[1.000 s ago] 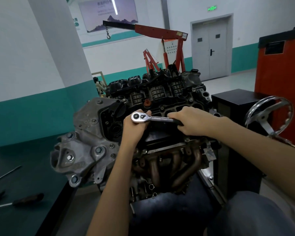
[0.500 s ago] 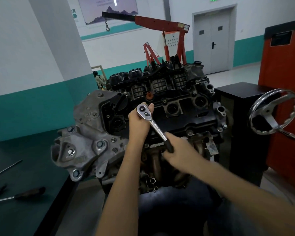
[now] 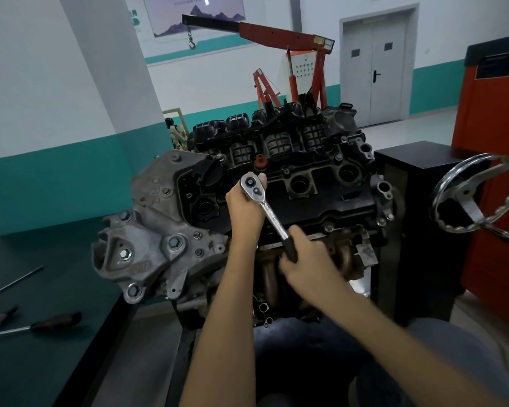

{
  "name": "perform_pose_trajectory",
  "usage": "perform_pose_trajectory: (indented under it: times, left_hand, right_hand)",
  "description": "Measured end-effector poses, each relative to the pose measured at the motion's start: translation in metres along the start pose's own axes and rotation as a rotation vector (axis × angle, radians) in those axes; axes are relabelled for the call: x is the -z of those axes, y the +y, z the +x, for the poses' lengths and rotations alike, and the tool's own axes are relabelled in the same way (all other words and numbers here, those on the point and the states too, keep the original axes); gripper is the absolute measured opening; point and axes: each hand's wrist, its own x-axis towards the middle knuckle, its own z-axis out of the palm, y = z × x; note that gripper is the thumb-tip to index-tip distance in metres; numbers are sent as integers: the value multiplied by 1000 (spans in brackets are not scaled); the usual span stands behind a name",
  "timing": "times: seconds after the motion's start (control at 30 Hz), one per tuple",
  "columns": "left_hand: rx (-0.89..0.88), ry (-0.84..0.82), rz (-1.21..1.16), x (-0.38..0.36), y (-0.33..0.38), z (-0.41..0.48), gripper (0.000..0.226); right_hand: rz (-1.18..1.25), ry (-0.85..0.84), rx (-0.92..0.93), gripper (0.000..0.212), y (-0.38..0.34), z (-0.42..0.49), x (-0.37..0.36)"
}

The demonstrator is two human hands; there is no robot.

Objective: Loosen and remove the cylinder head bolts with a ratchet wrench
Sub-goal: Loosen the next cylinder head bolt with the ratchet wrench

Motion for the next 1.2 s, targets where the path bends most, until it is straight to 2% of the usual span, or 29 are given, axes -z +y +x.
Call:
perform_pose_trajectory:
  times: [0.1,0.2,0.27,0.33,0.43,0.53,0.63,0.73,0.83,0.9,0.97,1.1,1.2]
  left_hand:
    - [5,20,54,0,2,4,50]
    - [12,-14,42,4,-3,6,52]
    - [-1,-76,34,7,-3,5,52]
    - [-36,-132,34,9,1,5,49]
    - [-40,-166,62,13,3,9,51]
    - [0,-133,0,18,-1,7,44]
    - [-6,-87,-41,14,-2,-1,39]
    - [25,-38,-66,6,1,-1,43]
    - [22,-18,22,7,1,1,44]
    - [-9,-23,-10,9,2,0,42]
    - [26,-60,-27,12,0,3,45]
    - [15,-216,34,14,-1,11,52]
    - [26,-198,0,15,-2,12,49]
  right_hand:
    - [178,11,-34,21,-18,-7,-35]
    - [156,-62,-5,24,-14,-1,-20]
    - [-16,-129,58,24,2,13,15]
    - [-302,-181,147,32,14,38,59]
    - [-719,-194,348,32,9,78,105]
    - [-811,-157,428,30,0,87,105]
    - [-620,-74,262,24,5,51,78]
    - [-201,-48,47,24,-5,6,23]
    - [117,-42,-50,22,-29,-8,-32]
    - [191,-51,-61,23,-32,-7,-40]
    - [97,-95,-19,24,-22,0,-20]
    - [-301,-238,107,32,8,34,59]
    - [-671,-245,278,35,7,71,101]
